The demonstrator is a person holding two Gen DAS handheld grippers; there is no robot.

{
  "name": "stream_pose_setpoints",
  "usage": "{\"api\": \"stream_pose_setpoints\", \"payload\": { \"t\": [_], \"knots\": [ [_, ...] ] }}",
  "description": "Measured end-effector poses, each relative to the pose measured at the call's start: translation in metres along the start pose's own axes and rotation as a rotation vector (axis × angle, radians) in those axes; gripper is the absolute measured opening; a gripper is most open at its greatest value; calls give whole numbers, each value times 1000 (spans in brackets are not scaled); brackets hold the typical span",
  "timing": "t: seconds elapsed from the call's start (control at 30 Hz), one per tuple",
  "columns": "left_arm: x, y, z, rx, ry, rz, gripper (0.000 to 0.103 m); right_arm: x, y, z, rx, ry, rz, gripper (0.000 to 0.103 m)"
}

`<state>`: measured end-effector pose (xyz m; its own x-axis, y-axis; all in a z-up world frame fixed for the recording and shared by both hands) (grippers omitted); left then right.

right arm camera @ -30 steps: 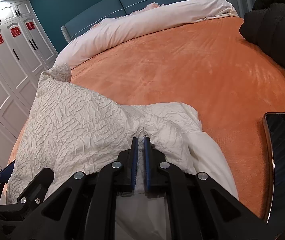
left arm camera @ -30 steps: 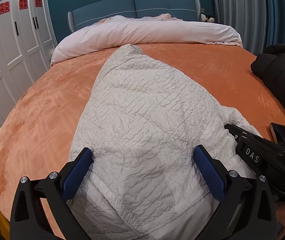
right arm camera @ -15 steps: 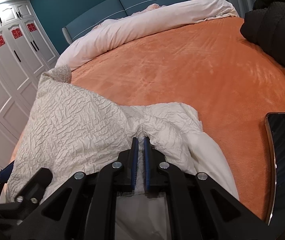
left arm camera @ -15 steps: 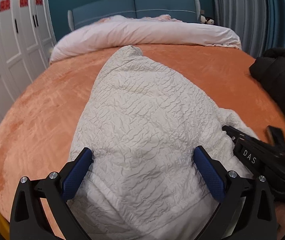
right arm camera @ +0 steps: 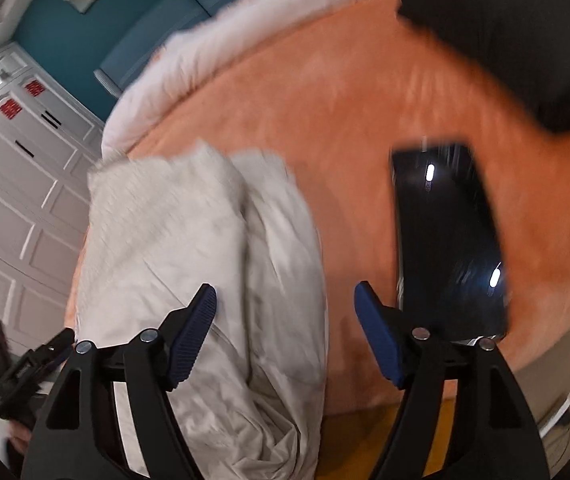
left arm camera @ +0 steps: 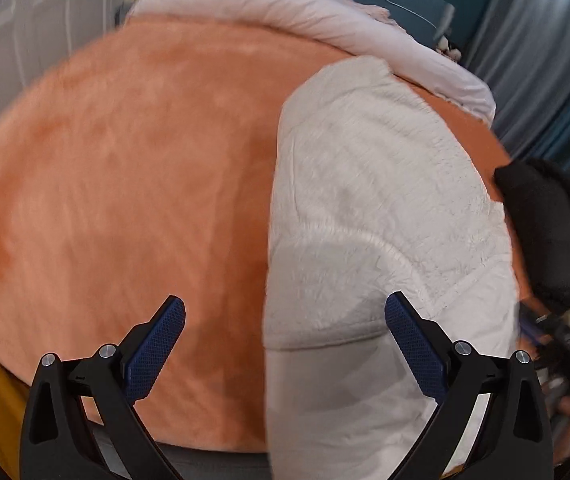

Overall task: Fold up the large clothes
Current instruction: 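Lift and roll the jacket end over the body with the right gripper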

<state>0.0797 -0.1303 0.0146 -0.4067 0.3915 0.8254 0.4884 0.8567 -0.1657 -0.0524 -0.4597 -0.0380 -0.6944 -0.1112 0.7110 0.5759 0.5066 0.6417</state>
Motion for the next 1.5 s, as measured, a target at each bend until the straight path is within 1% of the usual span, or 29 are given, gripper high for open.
{"api": "stream_pose_setpoints", "payload": {
  "t": [0.07, 0.13, 0.2, 0.3, 0.43, 0.5, 0.53, 0.57, 0.6, 0.63, 0.67, 0.7, 0.77, 0.8, 0.83, 0.93, 0.97, 1.03, 1.07, 1.1, 1.13, 1.17, 1.2, 1.27, 1.3, 1.33, 1.4, 1.47, 1.5],
  "knots": [
    [-5, 4, 3, 46, -3, 41, 98, -16, -5, 2, -50, 71, -43, 70],
    [-10, 4, 2, 59, -6, 61, 98, -32, -6, 5, -84, 114, -63, 74],
    [-17, 4, -4, 71, -2, 83, 98, -44, -7, 7, -106, 132, -77, 80],
    [-25, 4, -13, 89, 0, 120, 98, -55, -10, 6, -138, 149, -99, 84],
    [-39, 0, -29, 78, 22, 157, 98, -65, -3, 6, -131, 168, -107, 85],
    [-42, -8, -36, 41, 24, 160, 98, -70, 1, 5, -127, 174, -116, 85],
    [-40, -15, -41, 0, 15, 156, 92, -71, 2, 6, -126, 176, -121, 84],
    [-38, -22, -45, -32, 15, 142, 87, -72, 4, 7, -125, 177, -129, 76],
    [-35, -27, -48, -58, 11, 135, 83, -73, 6, 7, -121, 176, -150, 63],
    [-34, -29, -51, -76, 11, 128, 79, -73, 7, 7, -124, 179, -181, 58],
    [-33, -31, -54, -90, 7, 123, 73, -73, 8, 8, -127, 174, -199, 50],
    [-30, -30, -57, -107, 2, 120, 71, -72, 12, 10, -116, 162, -207, 44],
    [-26, -27, -63, -125, -13, 110, 58, -71, 19, 12, -98, 140, -213, 37],
    [-23, -24, -66, -139, -23, 102, 55, -73, 25, 14, -93, 133, -219, 34],
    [-20, -21, -69, -153, -29, 91, 51, -75, 30, 14, -90, 128, -226, 33],
    [-13, -7, -82, -187, -54, 56, 45, -86, 55, 17, -63, 111, -247, 28],
    [-13, 0, -90, -200, -65, 39, 34, -90, 61, 16, -52, 109, -253, 27],
    [-7, 11, -104, -261, -86, -27, 20, -102, 85, 16, -23, 110, -271, 25],
    [-6, 20, -112, -276, -88, -57, 10, -109, 97, 14, 1, 107, -275, 25],
    [-7, 27, -118, -282, -93, -40, 0, -116, 112, 14, 31, 104, -273, 25],
    [-8, 34, -123, -287, -98, -15, 0, -124, 127, 12, 51, 111, -285, 25],
    [-10, 40, -127, -286, -97, -26, 0, -130, 137, 10, 63, 118, -299, 25],
    [-16, 46, -133, -295, -86, -55, 0, -139, 153, 9, 94, 125, -307, 25],
    [-23, 59, -138, -290, -75, -101, 0, -157, 176, 8, 144, 133, -270, 26],
    [-23, 68, -140, -267, -74, -103, 0, -169, 185, 6, 159, 132, -242, 27],
    [-18, 78, -140, -232, -78, -91, 0, -175, 186, 3, 157, 135, -232, 28],
    [-6, 100, -135, -162, -91, -90, 11, -181, 179, -4, 129, 138, -231, 28],
    [4, 121, -126, -91, -92, -80, 59, -176, 168, -7, 122, 140, -234, 28],
    [11, 135, -113, -37, -102, -65, 63, -173, 162, -8, 111, 140, -234, 28]
  ]
}}
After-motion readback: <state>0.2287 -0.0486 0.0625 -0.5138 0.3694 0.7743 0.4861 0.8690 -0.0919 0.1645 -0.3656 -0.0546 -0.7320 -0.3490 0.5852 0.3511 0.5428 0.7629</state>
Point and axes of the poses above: each gripper's, at about its wrist camera, not at the fingertips, and x roughly against the way its jaws point, y to its left, z to its underside, the point moved 1 cm from there along -x, roughly the way its jaws point, and after that the axes turned 14 degrees about -x, right-handed, at the moved point
